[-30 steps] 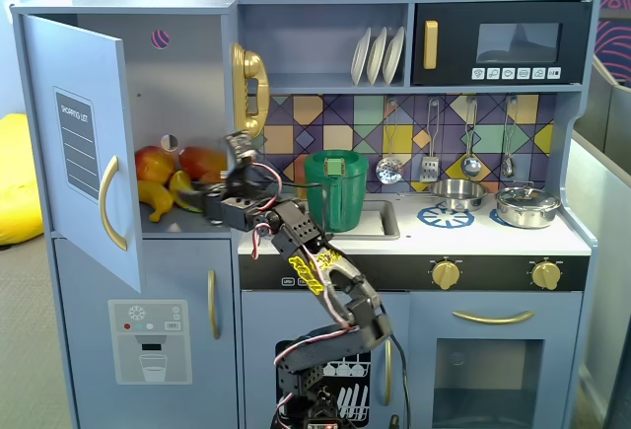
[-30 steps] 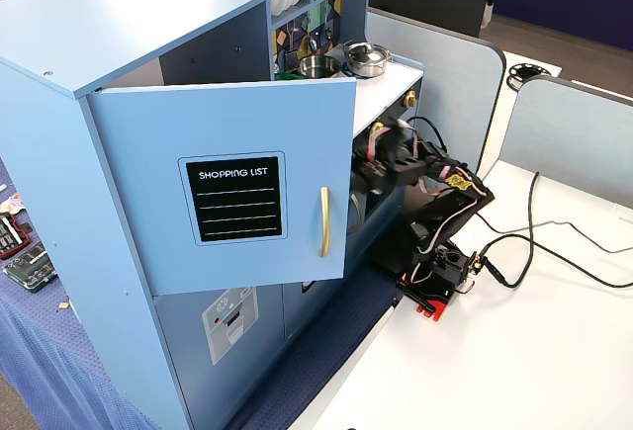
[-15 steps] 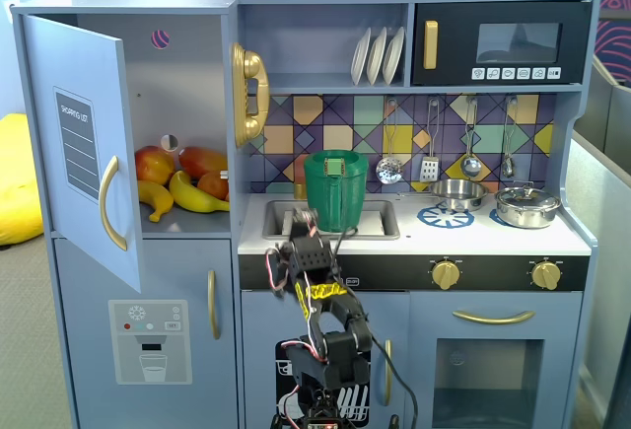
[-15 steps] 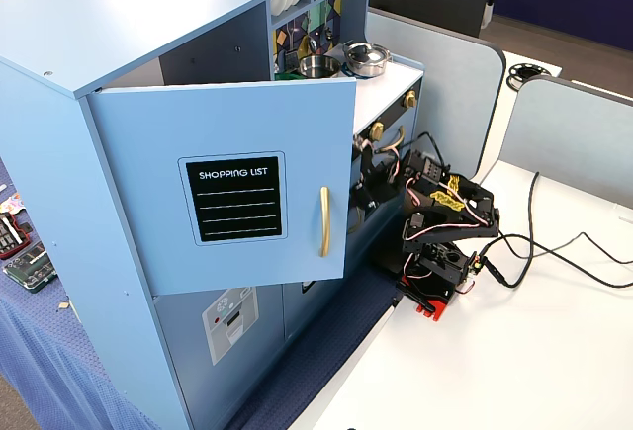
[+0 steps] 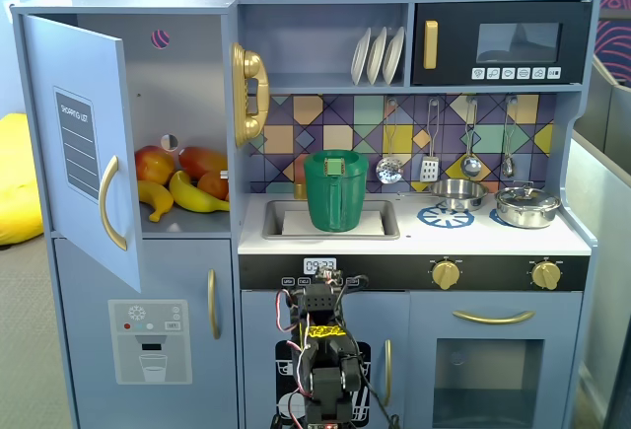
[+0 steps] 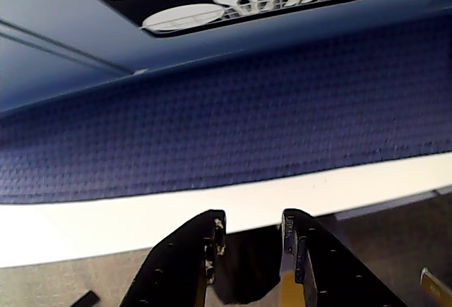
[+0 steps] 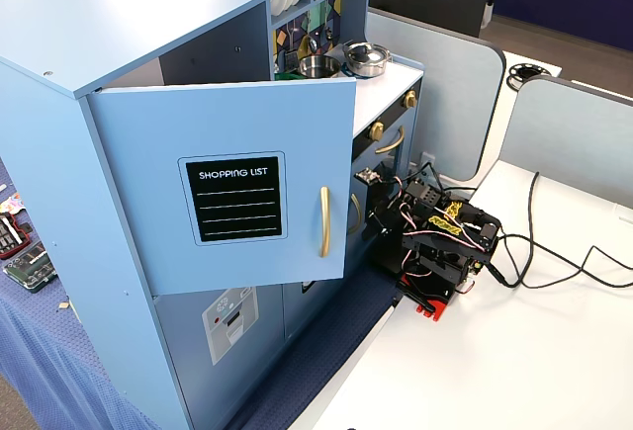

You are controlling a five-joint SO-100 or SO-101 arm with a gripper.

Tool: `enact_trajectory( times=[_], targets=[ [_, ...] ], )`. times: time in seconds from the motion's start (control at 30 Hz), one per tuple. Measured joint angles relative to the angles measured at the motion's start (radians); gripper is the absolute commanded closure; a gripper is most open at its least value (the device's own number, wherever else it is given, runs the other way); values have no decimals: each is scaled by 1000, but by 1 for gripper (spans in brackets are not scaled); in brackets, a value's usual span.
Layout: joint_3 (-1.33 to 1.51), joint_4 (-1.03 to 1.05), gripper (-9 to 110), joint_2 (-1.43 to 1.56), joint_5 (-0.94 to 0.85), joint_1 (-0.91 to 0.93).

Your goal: Open the left cabinet door

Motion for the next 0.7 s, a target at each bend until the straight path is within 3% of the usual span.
enact_trajectory(
  times=[0.27, 0.7],
  targets=[
    [52, -28, 101, 11, 6, 17],
    [49, 138, 100, 92, -91, 67]
  ],
)
